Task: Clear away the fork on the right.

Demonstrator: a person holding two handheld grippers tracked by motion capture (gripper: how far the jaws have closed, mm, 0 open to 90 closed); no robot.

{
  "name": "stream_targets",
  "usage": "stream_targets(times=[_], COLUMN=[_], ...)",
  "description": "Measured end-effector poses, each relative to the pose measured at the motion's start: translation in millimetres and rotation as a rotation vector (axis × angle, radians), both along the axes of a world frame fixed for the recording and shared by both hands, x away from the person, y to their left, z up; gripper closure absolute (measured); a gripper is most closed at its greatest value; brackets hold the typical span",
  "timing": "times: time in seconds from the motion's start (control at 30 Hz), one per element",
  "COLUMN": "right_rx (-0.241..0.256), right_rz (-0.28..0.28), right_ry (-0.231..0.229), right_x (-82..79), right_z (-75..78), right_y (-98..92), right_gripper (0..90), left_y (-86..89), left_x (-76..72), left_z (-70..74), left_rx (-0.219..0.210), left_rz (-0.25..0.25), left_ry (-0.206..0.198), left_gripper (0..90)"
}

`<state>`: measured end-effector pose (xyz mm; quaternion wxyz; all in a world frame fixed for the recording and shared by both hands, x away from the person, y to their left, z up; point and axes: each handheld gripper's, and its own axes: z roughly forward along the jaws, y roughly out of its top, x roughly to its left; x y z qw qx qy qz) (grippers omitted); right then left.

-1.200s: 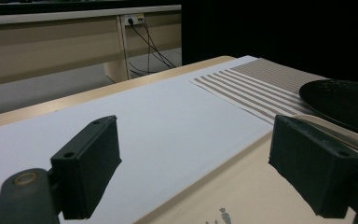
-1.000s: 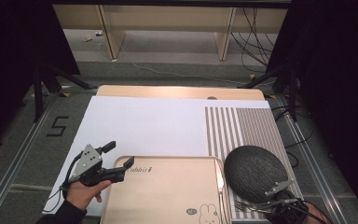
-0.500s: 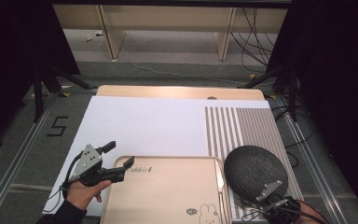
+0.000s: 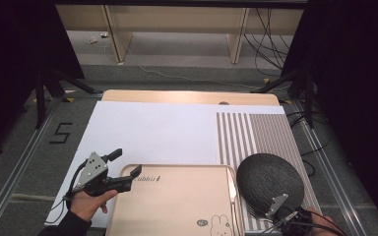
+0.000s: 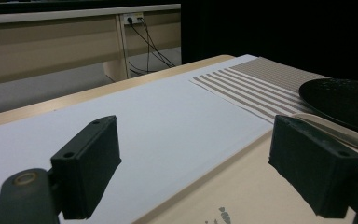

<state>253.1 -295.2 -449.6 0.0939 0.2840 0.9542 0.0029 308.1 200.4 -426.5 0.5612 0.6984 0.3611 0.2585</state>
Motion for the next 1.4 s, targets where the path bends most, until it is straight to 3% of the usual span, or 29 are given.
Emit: stream_targets(times=[0.47,0.63,0.77,0.93,0.97,1.0,1.4], right_rx=[0.011,0.074,0.16,0.233,0.282,0.297,0.347], right_rz=[0.053,0.081,0.101,0.092,0.079,0.072,0.015], right_ry=[-0.006,-0.023,-0.032,-0.057,-0.059,-0.061,-0.076], right_x=[-2.4,-4.1,-3.5,-0.6,1.6,3.0,19.3], right_z=[1.6,9.3,15.5,23.1,26.7,27.9,36.4], right_y=[6.3,12.2,19.7,27.6,31.7,33.8,53.7], right_gripper=[84.5,84.6,84.7,84.7,84.7,84.7,84.7], left_y=[0.0,0.0,0.3,1.0,0.8,0.9,1.4], left_x=[-0.2,0.0,-0.3,-0.4,-0.5,-0.5,-0.6], left_z=[-0.1,-0.1,0.2,0.5,0.4,0.4,0.6], left_rx=[0.002,0.002,-0.001,0.0,-0.002,-0.002,-0.002], left_rz=[-0.002,0.001,0.003,0.006,0.005,0.005,0.009], left_ry=[-0.001,-0.001,-0.002,-0.004,-0.003,-0.003,-0.006], left_gripper=[15.8,15.8,15.8,15.8,15.7,15.8,15.8])
